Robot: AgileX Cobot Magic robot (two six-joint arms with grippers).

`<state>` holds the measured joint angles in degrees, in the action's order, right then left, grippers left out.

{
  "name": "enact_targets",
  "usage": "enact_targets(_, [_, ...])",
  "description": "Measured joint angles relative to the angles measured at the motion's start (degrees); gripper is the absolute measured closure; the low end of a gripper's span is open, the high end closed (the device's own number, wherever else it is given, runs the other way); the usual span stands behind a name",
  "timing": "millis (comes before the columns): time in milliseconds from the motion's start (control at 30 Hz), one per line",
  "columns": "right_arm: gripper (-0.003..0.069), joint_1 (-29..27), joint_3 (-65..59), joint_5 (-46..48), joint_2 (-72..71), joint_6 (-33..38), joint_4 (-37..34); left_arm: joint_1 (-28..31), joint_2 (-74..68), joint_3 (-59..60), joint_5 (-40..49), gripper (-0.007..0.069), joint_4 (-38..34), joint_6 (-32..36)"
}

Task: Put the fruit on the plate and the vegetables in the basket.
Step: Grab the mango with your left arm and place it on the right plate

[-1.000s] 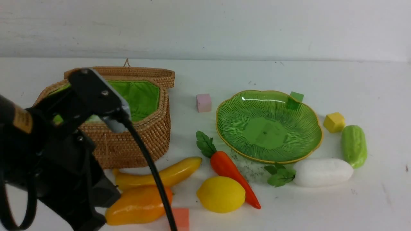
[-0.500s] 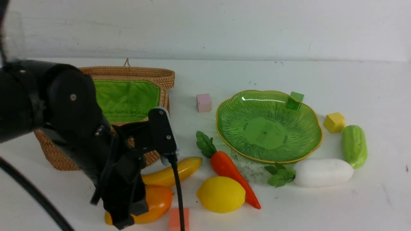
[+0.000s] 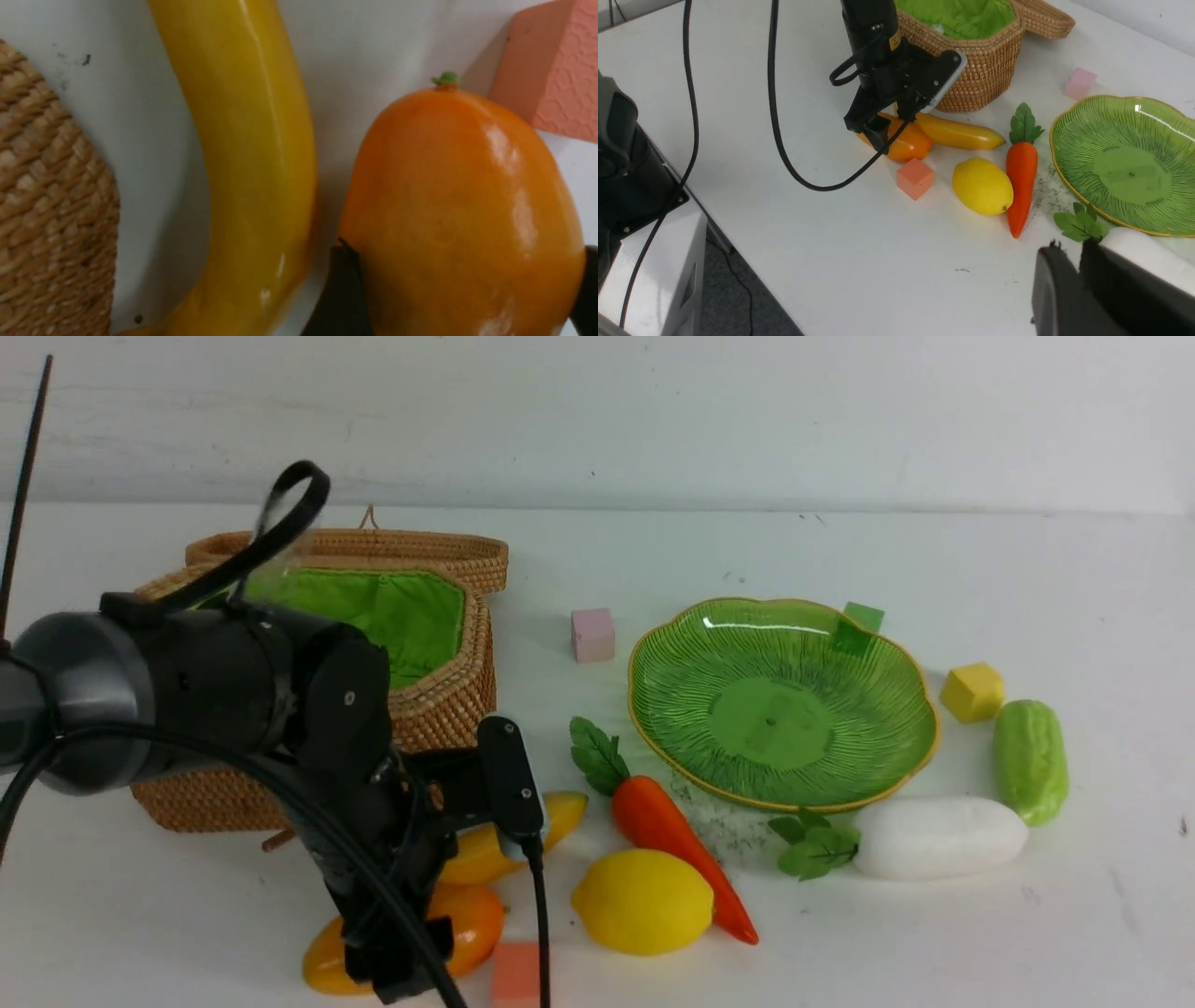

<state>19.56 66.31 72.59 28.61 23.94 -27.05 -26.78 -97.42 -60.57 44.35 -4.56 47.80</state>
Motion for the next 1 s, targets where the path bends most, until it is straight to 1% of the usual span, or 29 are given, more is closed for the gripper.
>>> enact_targets(67, [0.0571,0.0,0.0,0.0,0.0,0.0,0.0,0.0,-0.4,-0.4,0.1,0.0116,-0.1,0.0])
enact_targets(400, [0.0562,0.0,0.0,0.0,0.0,0.0,0.2,0.0,-2.0,-1.7,2.6,0.0113,-0.2,0.0])
enact_targets(500, [0.0561,0.0,0.0,0.0,0.0,0.0,0.2,0.0,-2.3,-1.7,2.5,0.0062,0.0,0.0])
enact_targets(533, [0.0561,0.0,0.0,0.0,0.0,0.0,0.2,0.0,-2.9,-1.1,3.9,0.0034,0.0,0.0])
enact_targets(600, [0.0561,0.0,0.0,0.0,0.0,0.0,0.2,0.0,-3.8,-0.5,5.4,0.0004,0.0,0.0])
enact_targets(700, [0.0561,0.0,0.0,0.0,0.0,0.0,0.2,0.0,-3.8,-0.4,6.0,-0.0022,0.0,0.0])
enact_targets(767, [0.0561,0.0,0.0,0.0,0.0,0.1,0.2,0.0,-3.1,-0.4,5.9,-0.0025,0.0,0.0])
enact_targets(833, [0.0561,0.0,0.0,0.0,0.0,0.1,0.2,0.0,-2.2,-0.4,5.8,-0.0016,0.0,0.0])
enact_targets(1000, [0.0557,0.0,0.0,0.0,0.0,0.1,0.2,0.0,-3.1,-0.1,5.6,0.0079,0.0,0.0])
